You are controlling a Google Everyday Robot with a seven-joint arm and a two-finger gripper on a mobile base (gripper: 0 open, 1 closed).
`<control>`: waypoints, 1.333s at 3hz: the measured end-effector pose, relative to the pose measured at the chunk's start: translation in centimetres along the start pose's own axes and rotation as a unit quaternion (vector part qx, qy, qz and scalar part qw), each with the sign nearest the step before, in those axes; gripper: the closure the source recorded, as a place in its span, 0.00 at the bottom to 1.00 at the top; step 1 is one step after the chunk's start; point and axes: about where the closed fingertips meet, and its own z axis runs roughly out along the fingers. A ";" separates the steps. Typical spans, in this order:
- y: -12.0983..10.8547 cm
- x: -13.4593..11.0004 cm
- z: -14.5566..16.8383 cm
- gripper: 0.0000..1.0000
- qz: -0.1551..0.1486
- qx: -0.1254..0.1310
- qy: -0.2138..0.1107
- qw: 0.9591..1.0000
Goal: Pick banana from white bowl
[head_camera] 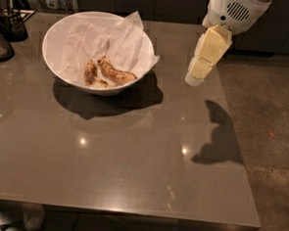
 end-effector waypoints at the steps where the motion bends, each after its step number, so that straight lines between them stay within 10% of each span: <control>1: 0.0 0.0 0.0 0.00 0.000 0.000 0.000 1.000; 4: -2.6 -2.6 2.0 0.00 0.052 -0.004 -0.004 0.999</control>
Offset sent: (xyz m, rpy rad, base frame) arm 0.0289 0.0159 -0.0042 0.0527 0.0657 -0.1267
